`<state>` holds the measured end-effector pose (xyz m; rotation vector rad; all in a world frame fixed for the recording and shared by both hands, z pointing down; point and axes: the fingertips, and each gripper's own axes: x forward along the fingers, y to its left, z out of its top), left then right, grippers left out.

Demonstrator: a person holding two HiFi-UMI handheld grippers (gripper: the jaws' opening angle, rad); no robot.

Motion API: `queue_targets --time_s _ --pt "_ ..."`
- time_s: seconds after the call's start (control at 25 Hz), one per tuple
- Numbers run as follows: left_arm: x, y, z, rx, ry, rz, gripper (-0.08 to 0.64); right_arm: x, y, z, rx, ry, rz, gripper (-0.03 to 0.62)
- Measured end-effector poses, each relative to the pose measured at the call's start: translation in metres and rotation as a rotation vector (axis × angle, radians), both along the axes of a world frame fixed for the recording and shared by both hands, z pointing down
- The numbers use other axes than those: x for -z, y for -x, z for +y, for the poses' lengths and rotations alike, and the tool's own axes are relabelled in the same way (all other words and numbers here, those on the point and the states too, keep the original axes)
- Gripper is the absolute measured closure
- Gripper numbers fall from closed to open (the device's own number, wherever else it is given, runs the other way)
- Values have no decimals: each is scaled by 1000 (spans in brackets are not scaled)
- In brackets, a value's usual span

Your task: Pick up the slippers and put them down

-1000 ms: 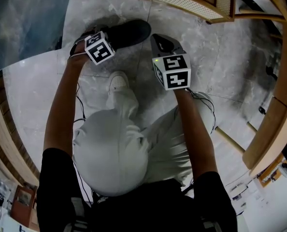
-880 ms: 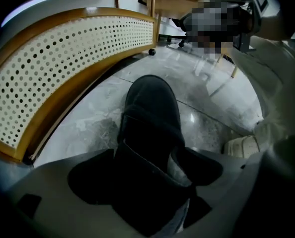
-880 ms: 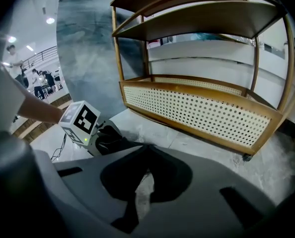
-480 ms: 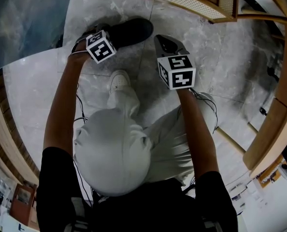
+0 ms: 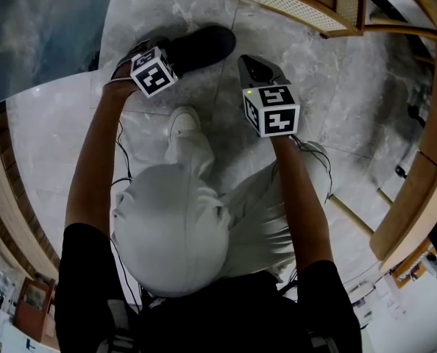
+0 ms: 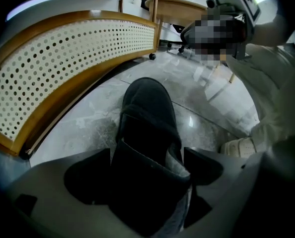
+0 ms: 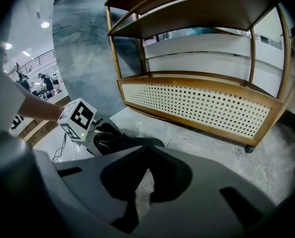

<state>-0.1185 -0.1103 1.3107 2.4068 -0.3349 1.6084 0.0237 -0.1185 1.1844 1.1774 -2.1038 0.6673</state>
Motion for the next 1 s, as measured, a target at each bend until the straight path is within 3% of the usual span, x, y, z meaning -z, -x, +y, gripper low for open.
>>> queue_targets --time_s 0.48,1.0 --pt "25 11 -4 72 0 -2 130 11 2 -7 2 6 -4 592" --pt "108 17 -23 118 1 -9 133 72 0 -18 -18 32 -26 592"
